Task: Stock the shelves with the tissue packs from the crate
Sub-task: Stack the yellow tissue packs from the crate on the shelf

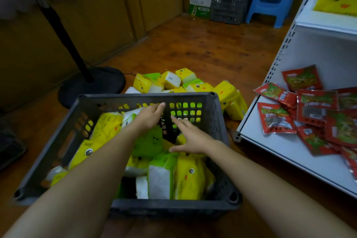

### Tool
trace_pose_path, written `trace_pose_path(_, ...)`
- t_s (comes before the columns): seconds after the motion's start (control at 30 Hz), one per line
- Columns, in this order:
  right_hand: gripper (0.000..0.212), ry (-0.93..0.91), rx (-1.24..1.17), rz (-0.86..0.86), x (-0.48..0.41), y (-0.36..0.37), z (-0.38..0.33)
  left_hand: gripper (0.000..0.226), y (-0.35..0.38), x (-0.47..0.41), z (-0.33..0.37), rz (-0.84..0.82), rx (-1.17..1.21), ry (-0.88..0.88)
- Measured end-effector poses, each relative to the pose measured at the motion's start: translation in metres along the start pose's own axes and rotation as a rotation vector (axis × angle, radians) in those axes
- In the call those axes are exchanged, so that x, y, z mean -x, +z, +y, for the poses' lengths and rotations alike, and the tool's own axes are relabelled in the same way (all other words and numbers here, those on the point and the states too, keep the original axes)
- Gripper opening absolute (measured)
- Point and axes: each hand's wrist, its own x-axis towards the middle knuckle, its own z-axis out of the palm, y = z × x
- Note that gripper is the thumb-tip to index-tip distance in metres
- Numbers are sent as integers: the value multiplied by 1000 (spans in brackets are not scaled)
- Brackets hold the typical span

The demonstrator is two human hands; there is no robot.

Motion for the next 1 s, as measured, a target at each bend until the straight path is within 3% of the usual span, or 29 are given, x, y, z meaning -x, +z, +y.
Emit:
trace_pose_path(0.3,100,357,-255,146,-17,25,-7,56,28,-9,6,-167,-42,-99)
trace_pose_path(0.57,107,700,-389,141,-13,33,8,62,63,-29,8,-286,-73,-138)
trace_pose_path(0.83,107,800,-540,179,-15,38,24,68,104,-56,1,-487,-80,-233)
trace_pose_path(1.0,96,840,-385,156,-15,43,26,65,126,-58,-1,-565,-60,-299)
